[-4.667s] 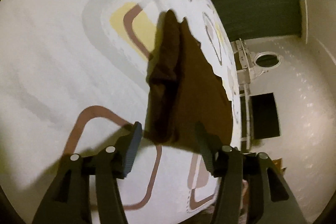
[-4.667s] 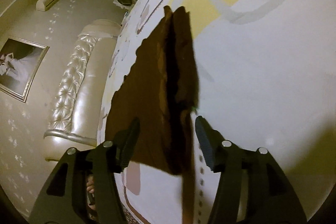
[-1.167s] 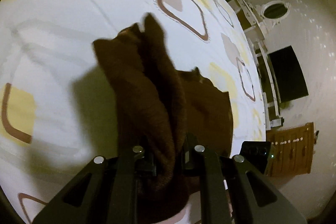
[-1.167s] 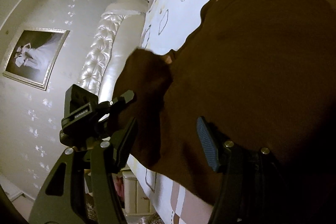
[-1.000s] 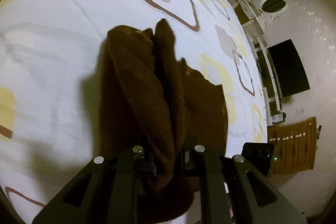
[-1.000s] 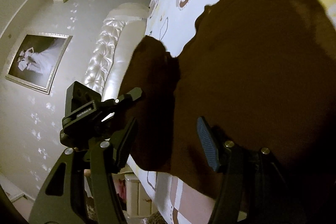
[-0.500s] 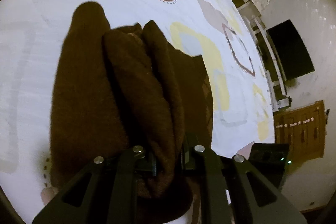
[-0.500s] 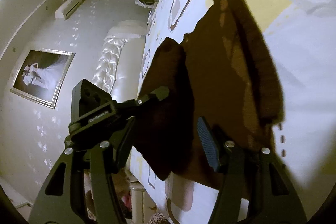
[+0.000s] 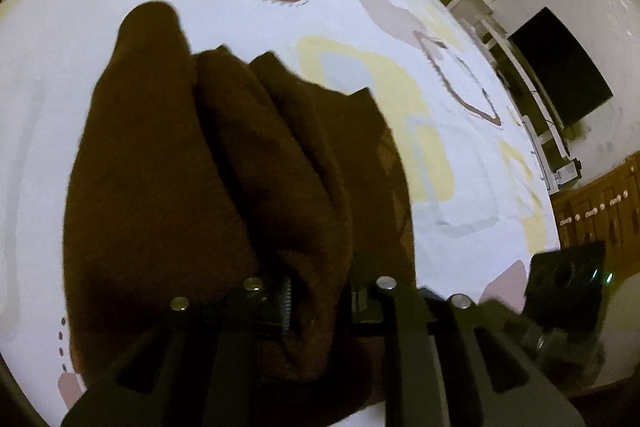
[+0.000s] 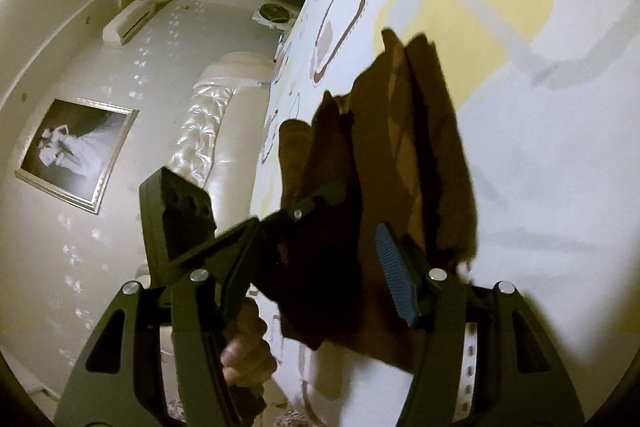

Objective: Fold small clothes

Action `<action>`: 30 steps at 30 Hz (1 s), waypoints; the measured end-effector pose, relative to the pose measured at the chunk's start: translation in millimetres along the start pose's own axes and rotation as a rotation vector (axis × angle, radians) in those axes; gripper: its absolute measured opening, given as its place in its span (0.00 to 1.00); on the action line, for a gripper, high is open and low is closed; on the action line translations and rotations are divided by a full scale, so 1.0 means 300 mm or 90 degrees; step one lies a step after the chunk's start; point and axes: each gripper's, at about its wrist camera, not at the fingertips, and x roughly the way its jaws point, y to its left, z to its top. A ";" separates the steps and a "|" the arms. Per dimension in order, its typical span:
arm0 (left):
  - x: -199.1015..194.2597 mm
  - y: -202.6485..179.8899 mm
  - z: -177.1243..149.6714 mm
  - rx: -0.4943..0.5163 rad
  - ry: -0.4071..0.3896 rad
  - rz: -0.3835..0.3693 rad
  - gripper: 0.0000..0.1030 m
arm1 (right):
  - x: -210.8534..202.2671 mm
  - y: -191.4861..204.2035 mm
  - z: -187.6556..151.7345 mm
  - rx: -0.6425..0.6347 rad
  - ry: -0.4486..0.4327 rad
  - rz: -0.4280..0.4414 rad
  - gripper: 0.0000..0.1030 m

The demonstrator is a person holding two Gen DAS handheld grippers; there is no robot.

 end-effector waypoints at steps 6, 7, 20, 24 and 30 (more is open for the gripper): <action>-0.017 -0.083 -0.071 0.072 -0.045 0.015 0.32 | -0.014 0.024 0.105 -0.003 -0.002 -0.023 0.57; -0.031 -0.096 -0.085 0.079 -0.044 0.004 0.34 | -0.009 0.028 0.118 -0.003 0.000 -0.028 0.57; -0.154 0.026 -0.225 -0.237 -0.029 -0.056 0.44 | 0.043 0.116 0.254 0.045 0.077 -0.120 0.57; -0.154 0.077 -0.295 -0.376 -0.018 -0.063 0.44 | 0.095 0.139 0.319 0.052 0.109 -0.136 0.57; -0.148 0.089 -0.364 -0.498 -0.028 -0.051 0.44 | 0.193 0.120 0.436 0.023 0.137 -0.187 0.57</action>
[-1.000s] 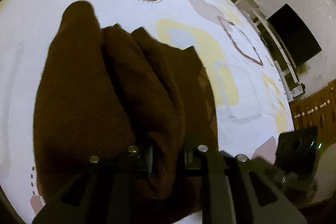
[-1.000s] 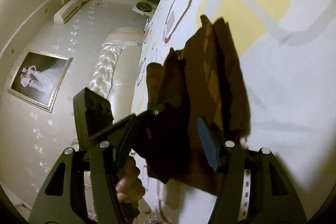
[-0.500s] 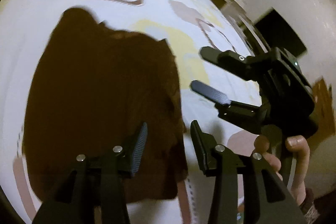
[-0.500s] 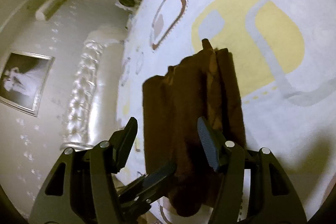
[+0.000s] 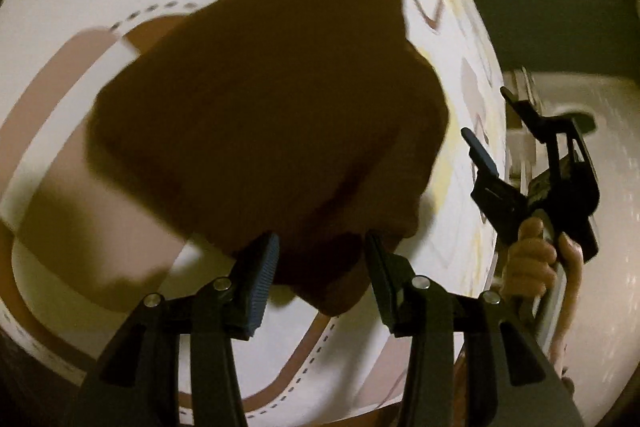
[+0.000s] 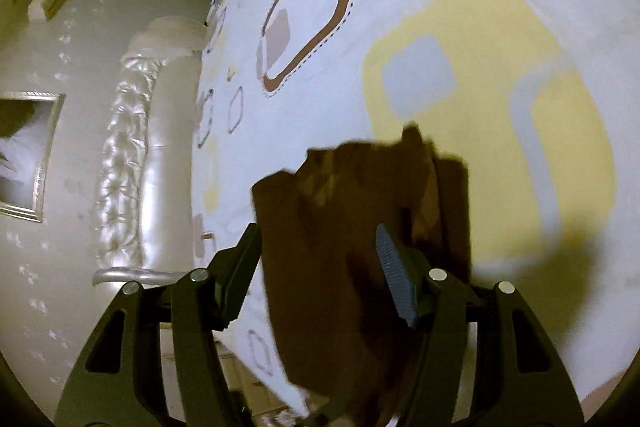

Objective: Fold small clothes

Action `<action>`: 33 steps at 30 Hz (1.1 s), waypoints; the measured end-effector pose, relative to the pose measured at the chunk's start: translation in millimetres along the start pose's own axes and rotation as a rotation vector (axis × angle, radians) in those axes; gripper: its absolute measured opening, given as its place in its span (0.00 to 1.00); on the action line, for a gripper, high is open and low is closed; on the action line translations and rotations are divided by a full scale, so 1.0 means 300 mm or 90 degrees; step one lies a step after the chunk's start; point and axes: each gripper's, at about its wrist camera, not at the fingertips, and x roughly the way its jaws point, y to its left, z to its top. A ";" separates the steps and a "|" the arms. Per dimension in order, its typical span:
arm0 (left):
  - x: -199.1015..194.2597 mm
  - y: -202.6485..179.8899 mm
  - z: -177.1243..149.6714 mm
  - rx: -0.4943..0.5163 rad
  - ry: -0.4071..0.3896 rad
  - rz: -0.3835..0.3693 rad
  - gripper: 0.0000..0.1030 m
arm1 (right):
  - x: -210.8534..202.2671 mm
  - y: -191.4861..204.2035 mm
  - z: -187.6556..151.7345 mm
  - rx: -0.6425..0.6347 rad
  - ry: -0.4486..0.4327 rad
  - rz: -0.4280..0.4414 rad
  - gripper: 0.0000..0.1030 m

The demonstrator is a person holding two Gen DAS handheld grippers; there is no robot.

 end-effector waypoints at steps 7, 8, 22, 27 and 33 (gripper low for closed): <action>0.002 0.038 -0.037 -0.027 -0.016 0.036 0.44 | 0.107 -0.036 0.090 -0.032 0.041 -0.033 0.57; 0.003 0.041 -0.036 -0.039 -0.017 0.038 0.44 | 0.120 -0.043 0.091 -0.032 0.051 -0.027 0.57; 0.028 0.109 -0.065 -0.248 0.045 -0.133 0.57 | 0.149 -0.090 0.062 -0.023 0.110 -0.005 0.57; 0.051 0.134 -0.073 -0.326 0.056 -0.171 0.57 | 0.143 -0.085 0.054 -0.036 0.111 -0.014 0.57; 0.048 0.110 -0.058 -0.286 0.059 -0.186 0.17 | 0.139 -0.077 0.041 -0.048 0.125 -0.019 0.56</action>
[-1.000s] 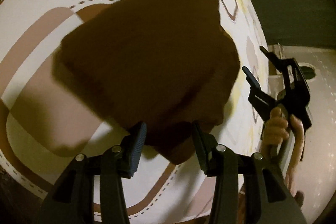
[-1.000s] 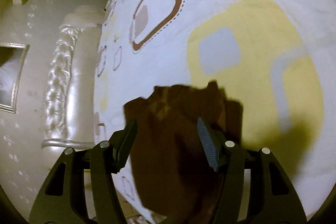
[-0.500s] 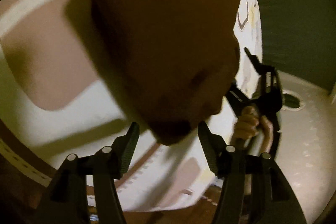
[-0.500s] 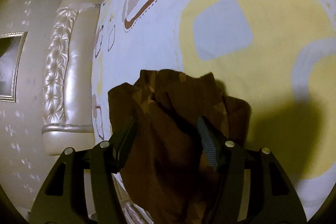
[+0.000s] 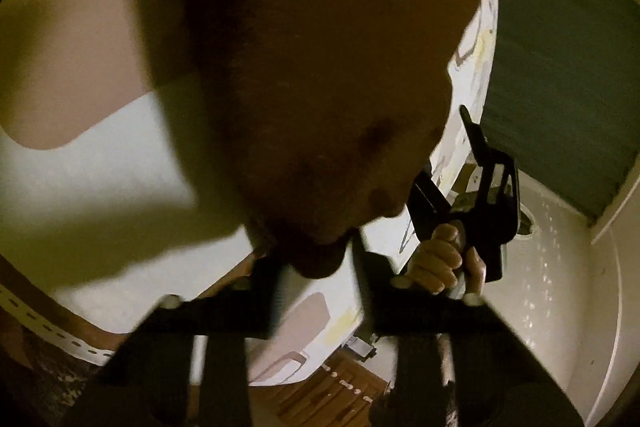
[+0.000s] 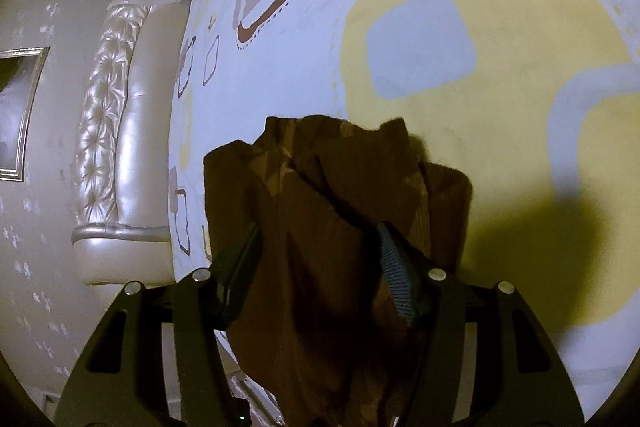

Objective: Fold small clothes
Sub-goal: 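Press the folded sweater bundle flat with the right gripper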

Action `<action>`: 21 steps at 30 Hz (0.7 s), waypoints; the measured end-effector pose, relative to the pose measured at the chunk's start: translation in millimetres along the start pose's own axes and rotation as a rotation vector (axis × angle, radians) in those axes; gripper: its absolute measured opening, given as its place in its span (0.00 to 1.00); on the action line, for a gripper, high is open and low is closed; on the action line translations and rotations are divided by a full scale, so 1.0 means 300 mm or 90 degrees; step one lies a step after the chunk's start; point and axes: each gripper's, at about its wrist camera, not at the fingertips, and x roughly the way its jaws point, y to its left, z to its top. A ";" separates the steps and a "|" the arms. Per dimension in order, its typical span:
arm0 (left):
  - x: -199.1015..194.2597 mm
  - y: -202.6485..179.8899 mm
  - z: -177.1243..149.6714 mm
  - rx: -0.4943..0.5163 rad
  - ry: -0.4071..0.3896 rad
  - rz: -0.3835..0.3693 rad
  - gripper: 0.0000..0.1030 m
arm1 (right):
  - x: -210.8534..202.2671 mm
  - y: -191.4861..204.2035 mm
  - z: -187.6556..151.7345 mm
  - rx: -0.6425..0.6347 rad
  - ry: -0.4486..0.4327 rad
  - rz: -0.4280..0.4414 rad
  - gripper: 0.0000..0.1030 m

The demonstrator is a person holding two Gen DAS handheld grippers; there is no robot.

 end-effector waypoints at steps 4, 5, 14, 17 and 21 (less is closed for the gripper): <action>0.023 -0.028 0.006 0.021 -0.006 0.006 0.08 | 0.016 -0.004 -0.006 0.004 0.021 0.009 0.19; 0.029 -0.034 0.006 0.021 -0.007 0.004 0.07 | 0.022 -0.004 -0.008 0.003 0.028 0.006 0.12; 0.044 -0.148 -0.004 0.105 -0.026 0.021 0.07 | -0.043 0.080 -0.016 -0.037 -0.013 0.005 0.06; 0.072 -0.217 -0.044 0.181 -0.017 0.034 0.07 | -0.071 0.107 -0.001 -0.048 -0.025 0.004 0.06; 0.139 -0.217 -0.074 0.208 0.004 0.050 0.07 | -0.091 0.092 0.023 -0.049 -0.038 -0.004 0.06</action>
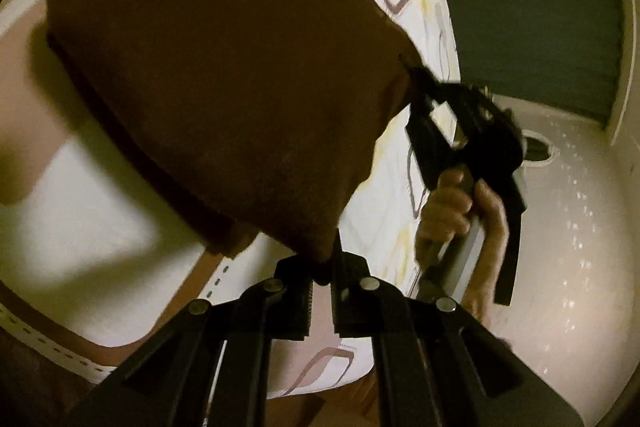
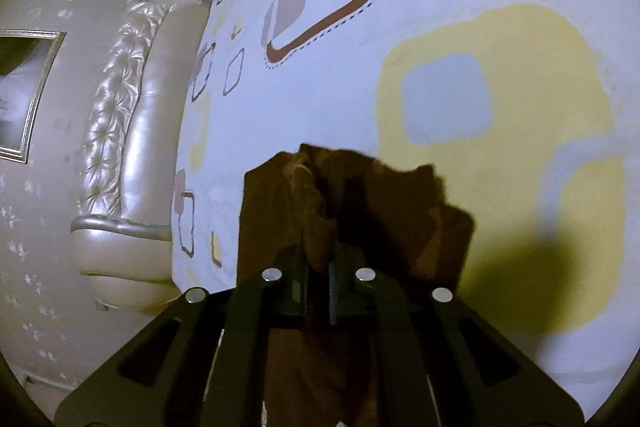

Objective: Fold small clothes

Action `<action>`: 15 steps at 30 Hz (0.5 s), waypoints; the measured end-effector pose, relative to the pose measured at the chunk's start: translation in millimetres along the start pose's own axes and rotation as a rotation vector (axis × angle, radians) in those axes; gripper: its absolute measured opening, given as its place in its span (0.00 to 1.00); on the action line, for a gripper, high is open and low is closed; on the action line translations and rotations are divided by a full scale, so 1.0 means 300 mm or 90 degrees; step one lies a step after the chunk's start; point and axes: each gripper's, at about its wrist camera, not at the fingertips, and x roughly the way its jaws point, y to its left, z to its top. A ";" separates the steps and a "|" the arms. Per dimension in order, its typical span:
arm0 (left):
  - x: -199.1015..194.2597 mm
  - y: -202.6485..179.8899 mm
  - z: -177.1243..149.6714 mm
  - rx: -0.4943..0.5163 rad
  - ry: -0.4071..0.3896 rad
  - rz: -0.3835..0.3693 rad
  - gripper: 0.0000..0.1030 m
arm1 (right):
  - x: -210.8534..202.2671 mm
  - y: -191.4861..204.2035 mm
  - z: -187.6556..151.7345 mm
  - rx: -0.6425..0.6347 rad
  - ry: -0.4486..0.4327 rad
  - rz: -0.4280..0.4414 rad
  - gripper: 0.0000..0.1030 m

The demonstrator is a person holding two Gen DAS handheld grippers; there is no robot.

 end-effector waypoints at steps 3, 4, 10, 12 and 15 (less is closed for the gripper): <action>0.044 0.035 -0.006 -0.004 0.010 0.019 0.07 | 0.007 -0.039 0.007 0.008 0.002 -0.019 0.05; 0.067 0.056 -0.004 -0.008 0.013 0.030 0.07 | 0.014 -0.050 0.005 0.008 0.006 -0.026 0.05; 0.110 0.132 0.032 -0.014 0.023 0.071 0.07 | 0.042 -0.125 -0.016 0.020 0.012 -0.067 0.07; 0.118 0.131 0.042 0.004 0.034 0.078 0.07 | 0.025 -0.151 -0.015 0.041 -0.005 -0.066 0.08; 0.144 0.111 0.061 0.021 0.050 0.076 0.09 | -0.032 -0.193 -0.007 0.082 -0.054 -0.085 0.17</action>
